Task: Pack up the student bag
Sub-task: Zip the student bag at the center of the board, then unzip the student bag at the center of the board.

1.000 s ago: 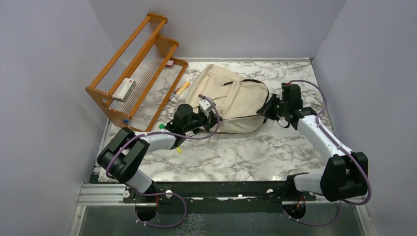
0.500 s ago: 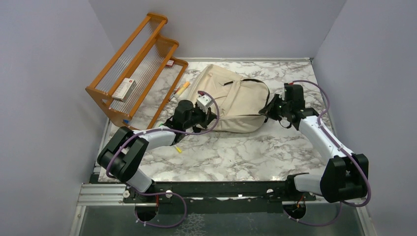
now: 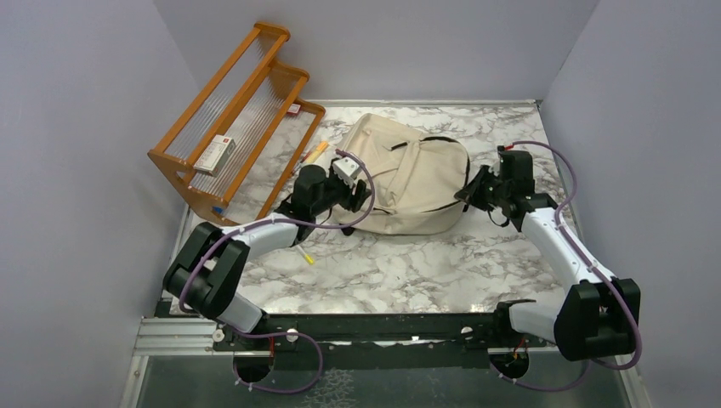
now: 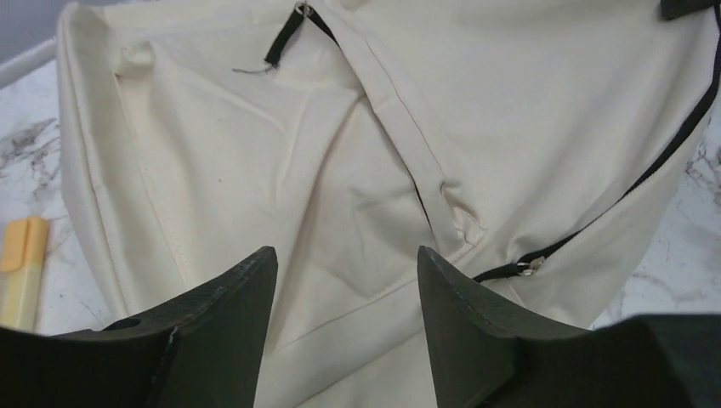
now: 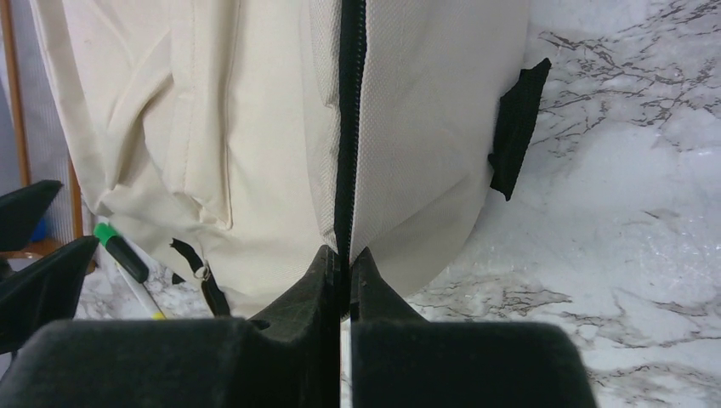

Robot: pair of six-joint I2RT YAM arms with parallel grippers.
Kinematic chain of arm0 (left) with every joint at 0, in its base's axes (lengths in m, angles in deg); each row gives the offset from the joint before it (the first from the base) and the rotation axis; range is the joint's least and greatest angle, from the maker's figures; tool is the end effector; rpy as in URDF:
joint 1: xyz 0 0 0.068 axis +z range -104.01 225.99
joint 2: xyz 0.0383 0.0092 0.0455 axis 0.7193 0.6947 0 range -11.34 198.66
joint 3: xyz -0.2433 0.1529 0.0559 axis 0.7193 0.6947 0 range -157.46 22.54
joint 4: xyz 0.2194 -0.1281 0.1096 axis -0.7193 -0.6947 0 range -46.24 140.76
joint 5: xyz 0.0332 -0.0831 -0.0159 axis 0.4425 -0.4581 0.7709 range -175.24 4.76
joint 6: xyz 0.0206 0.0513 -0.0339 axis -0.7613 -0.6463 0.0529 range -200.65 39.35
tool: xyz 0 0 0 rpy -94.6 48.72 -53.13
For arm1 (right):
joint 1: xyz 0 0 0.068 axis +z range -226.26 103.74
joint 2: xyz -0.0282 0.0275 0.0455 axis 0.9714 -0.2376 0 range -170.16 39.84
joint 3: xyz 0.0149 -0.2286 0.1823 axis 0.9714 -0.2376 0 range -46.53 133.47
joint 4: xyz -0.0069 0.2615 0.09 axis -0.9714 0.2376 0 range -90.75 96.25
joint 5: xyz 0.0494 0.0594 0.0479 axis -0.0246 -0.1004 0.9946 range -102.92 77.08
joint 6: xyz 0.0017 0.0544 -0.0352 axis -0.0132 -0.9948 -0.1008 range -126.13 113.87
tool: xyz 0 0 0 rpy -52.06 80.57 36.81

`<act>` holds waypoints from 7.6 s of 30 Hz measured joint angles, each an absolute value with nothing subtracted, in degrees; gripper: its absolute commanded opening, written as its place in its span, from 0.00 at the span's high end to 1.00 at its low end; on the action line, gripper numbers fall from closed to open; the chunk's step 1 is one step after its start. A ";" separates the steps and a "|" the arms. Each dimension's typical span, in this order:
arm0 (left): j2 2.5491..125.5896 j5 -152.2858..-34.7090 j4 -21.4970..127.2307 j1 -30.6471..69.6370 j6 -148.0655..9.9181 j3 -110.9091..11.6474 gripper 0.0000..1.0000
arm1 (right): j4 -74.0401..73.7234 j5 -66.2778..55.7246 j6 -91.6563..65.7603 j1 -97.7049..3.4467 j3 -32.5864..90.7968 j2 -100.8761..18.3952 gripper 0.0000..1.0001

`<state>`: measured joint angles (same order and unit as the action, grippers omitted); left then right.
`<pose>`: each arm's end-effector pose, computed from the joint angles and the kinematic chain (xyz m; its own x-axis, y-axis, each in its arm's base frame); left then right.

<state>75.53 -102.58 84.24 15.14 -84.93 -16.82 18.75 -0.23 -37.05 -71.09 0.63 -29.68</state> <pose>0.2874 -0.1891 0.2159 -0.1526 0.1740 -0.9729 0.7513 0.6600 0.0002 0.2745 0.0360 0.2538 -0.6991 0.4401 -0.5636 0.1263 0.8517 0.5085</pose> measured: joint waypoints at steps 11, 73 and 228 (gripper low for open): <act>70.94 -94.91 80.50 18.99 -76.38 -19.39 0.24 | 20.41 -5.85 -37.62 -71.06 2.64 -29.28 0.96; 70.90 -90.27 51.87 28.72 -59.64 -27.94 0.17 | 26.51 -0.25 -25.12 -58.32 39.36 -59.03 0.52; 108.36 -125.42 37.24 11.10 -113.38 -71.24 1.00 | 18.99 -2.79 -42.51 -62.15 32.28 -67.07 0.99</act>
<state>108.36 -125.42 37.24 11.10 -113.38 -71.24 18.99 -2.79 -42.51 -62.15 32.28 -67.07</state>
